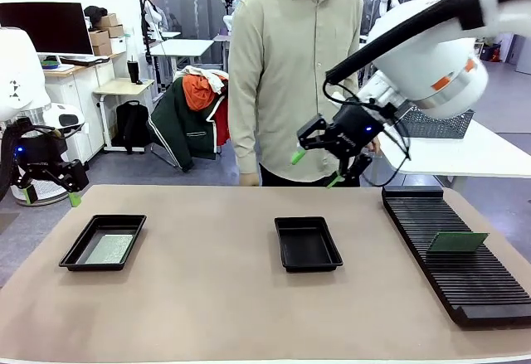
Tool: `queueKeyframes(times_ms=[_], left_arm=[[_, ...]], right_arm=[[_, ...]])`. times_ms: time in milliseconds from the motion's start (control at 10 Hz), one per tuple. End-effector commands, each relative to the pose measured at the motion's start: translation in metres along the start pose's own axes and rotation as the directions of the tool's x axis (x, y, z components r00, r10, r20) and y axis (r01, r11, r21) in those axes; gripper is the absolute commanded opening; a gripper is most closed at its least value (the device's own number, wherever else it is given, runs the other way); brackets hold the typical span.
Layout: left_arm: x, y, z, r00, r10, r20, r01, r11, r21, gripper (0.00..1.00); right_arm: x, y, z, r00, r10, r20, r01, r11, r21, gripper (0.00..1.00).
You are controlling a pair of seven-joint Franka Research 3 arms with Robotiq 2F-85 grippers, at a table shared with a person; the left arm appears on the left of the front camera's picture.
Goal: Inspect and transfer BCBs to ESD trays.
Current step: Pick up the Blank PCB from the PCB Rack and place it in the right ESD tray.
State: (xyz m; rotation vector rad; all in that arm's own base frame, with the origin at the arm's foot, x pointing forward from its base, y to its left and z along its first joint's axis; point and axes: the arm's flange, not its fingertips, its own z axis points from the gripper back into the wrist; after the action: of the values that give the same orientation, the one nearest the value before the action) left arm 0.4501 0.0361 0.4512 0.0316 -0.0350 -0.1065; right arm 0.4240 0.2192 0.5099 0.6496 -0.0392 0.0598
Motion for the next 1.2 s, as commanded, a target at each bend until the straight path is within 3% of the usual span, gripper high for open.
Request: queueKeyframes(times_ms=[0, 200, 400, 700, 1000, 1100], left_arm=[[0.0, 0.001, -0.003, 1.0, -0.006, 0.007, 0.006, 1.0, -0.006, 1.0], [0.0, 0.001, -0.003, 1.0, -0.006, 0.007, 0.006, 1.0, -0.006, 1.0], [0.0, 0.001, -0.003, 1.0, -0.006, 0.007, 0.006, 1.0, -0.006, 1.0], [0.0, 0.001, -0.003, 1.0, -0.006, 0.007, 0.006, 1.0, -0.006, 1.0], [0.0, 0.001, -0.003, 1.0, -0.006, 0.007, 0.006, 1.0, -0.006, 1.0], [0.0, 0.001, -0.003, 1.0, -0.006, 0.007, 0.006, 1.0, -0.006, 1.0]], right_arm=[[-0.013, -0.02, 0.042, 0.988, 0.144, -0.049, -0.146, 0.987, -0.059, 1.0], [-0.024, -0.034, 0.094, 0.952, 0.301, -0.06, -0.307, 0.943, -0.129, 1.0], [-0.031, -0.05, 0.145, 0.879, 0.464, -0.112, -0.477, 0.857, -0.195, 1.0], [-0.047, -0.071, 0.222, 0.677, 0.707, -0.205, -0.734, 0.627, -0.26, 1.0], [-0.057, -0.085, 0.268, 0.434, 0.787, -0.438, -0.9, 0.353, -0.256, 1.0], [-0.059, -0.094, 0.283, 0.322, 0.803, -0.501, -0.946, 0.249, -0.209, 1.0]])
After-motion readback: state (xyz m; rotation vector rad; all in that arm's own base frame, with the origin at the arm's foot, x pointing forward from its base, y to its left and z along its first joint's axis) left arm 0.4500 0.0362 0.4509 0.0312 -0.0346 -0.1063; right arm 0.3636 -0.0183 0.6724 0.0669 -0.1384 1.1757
